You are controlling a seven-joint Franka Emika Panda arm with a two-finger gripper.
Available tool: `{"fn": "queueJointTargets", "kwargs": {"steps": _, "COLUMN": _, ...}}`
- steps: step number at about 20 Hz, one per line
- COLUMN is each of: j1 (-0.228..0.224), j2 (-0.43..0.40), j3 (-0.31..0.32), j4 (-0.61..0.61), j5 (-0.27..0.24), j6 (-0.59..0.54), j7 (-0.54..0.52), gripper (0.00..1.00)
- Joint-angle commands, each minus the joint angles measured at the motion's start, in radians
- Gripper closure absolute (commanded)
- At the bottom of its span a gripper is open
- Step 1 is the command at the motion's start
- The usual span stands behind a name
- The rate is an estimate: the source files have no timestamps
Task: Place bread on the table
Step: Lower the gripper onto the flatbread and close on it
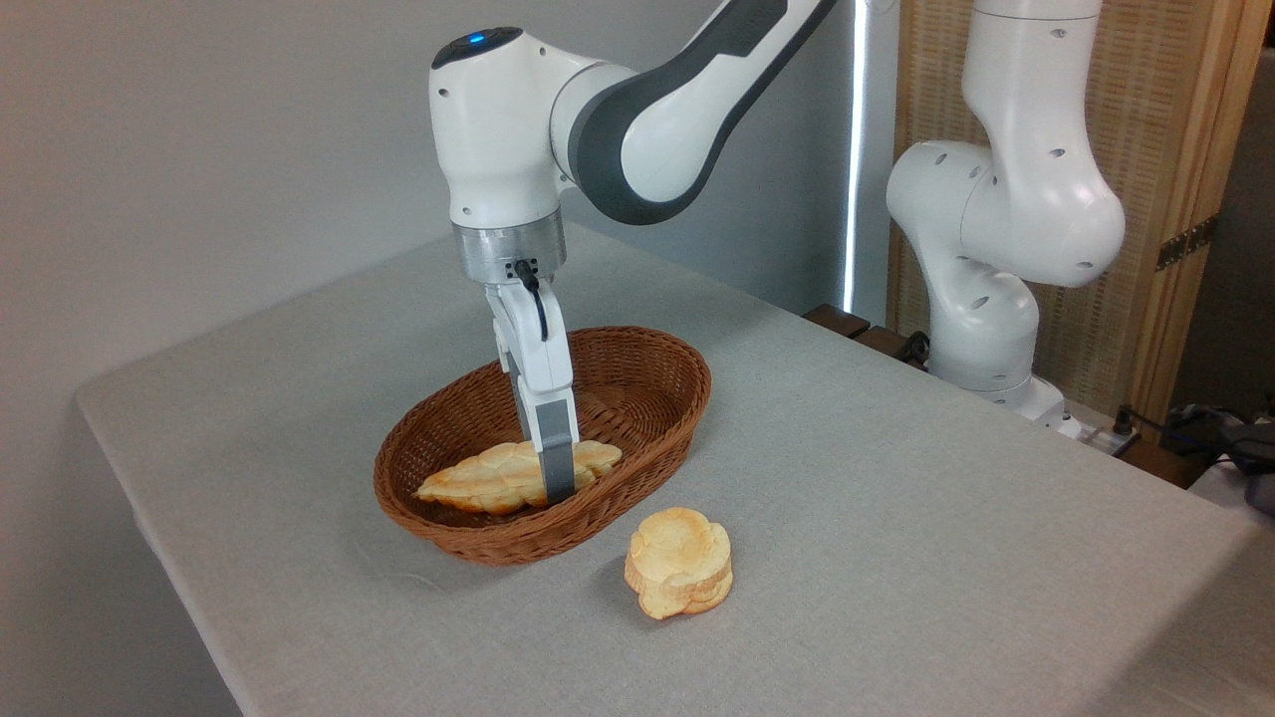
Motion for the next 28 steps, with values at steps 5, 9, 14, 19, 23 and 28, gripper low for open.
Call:
{"fn": "queueJointTargets", "kwargs": {"steps": 5, "j1": -0.017, "j2": -0.002, "j3": 0.002, "j4": -0.008, "j5": 0.000, "j6": 0.025, "j7": 0.011, "gripper": 0.51}}
{"fn": "queueJointTargets", "kwargs": {"steps": 9, "j1": -0.017, "j2": -0.002, "j3": 0.002, "j4": -0.008, "j5": 0.000, "j6": 0.025, "j7": 0.009, "gripper": 0.53}}
{"fn": "queueJointTargets", "kwargs": {"steps": 14, "j1": -0.017, "j2": -0.002, "j3": 0.002, "j4": -0.008, "j5": 0.000, "j6": 0.024, "j7": 0.011, "gripper": 0.53}}
{"fn": "queueJointTargets", "kwargs": {"steps": 19, "j1": -0.017, "j2": -0.002, "j3": 0.002, "j4": -0.008, "j5": 0.000, "j6": 0.024, "j7": 0.011, "gripper": 0.53}}
{"fn": "queueJointTargets", "kwargs": {"steps": 23, "j1": -0.017, "j2": -0.008, "j3": 0.004, "j4": -0.003, "j5": -0.002, "j6": 0.022, "j7": 0.008, "gripper": 0.53}}
{"fn": "queueJointTargets", "kwargs": {"steps": 28, "j1": -0.016, "j2": -0.008, "j3": 0.007, "j4": 0.020, "j5": -0.037, "j6": 0.013, "j7": 0.004, "gripper": 0.63}}
